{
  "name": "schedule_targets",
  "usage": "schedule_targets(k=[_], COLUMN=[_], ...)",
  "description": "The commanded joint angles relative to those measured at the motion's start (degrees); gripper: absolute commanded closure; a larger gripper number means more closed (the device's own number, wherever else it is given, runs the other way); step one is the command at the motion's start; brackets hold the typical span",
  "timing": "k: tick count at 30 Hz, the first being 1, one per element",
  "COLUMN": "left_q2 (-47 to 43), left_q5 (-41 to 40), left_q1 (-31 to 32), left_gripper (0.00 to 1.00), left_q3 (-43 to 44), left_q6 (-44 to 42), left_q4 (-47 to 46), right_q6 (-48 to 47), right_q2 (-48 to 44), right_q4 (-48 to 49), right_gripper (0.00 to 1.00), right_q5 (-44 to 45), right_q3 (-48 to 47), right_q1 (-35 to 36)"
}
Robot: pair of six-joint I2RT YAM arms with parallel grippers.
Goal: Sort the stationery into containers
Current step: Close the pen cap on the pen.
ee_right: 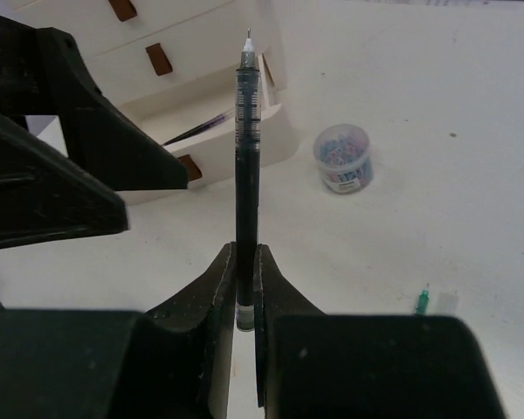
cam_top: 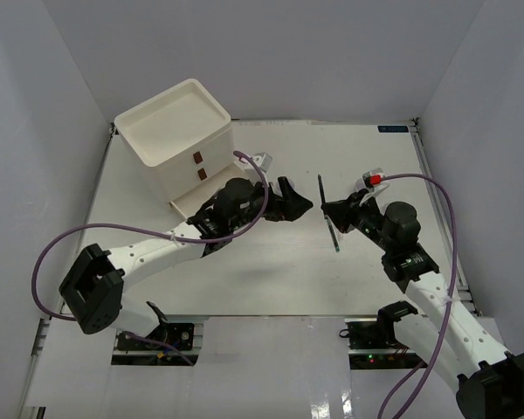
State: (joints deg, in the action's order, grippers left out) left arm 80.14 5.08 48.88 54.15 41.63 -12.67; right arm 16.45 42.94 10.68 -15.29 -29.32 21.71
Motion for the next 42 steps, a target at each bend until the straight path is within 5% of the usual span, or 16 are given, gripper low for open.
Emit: schedule_targets(k=[1, 12, 17, 26, 36, 42], left_q2=[1.59, 10.91, 11.79, 11.44, 10.30, 9.25], left_q5=[-9.54, -15.72, -15.98, -15.63, -15.01, -15.01], left_q1=[2.88, 7.36, 8.07, 8.33, 8.60, 8.60], left_gripper=[0.02, 0.12, 0.26, 0.34, 0.57, 0.82], left_q3=[3.41, 9.39, 8.52, 5.53, 2.01, 1.13], left_q6=[-0.14, -3.39, -3.22, -2.69, -2.95, -5.15], left_q4=[-7.54, -11.86, -12.12, -13.96, -17.39, -19.32], right_q6=[1.83, 4.03, 5.96, 8.42, 10.89, 11.06], right_q2=[-0.66, -1.72, -1.98, -2.86, -3.83, -3.47], right_q4=[6.46, 8.92, 10.15, 12.35, 13.85, 13.41], right_gripper=[0.92, 0.92, 0.92, 0.92, 0.92, 0.92], right_q5=[-4.48, -6.24, -5.80, -4.58, -3.69, -4.13], right_q3=[0.93, 3.48, 4.18, 4.89, 6.29, 6.56], right_q1=[0.43, 0.52, 0.52, 0.52, 0.52, 0.52])
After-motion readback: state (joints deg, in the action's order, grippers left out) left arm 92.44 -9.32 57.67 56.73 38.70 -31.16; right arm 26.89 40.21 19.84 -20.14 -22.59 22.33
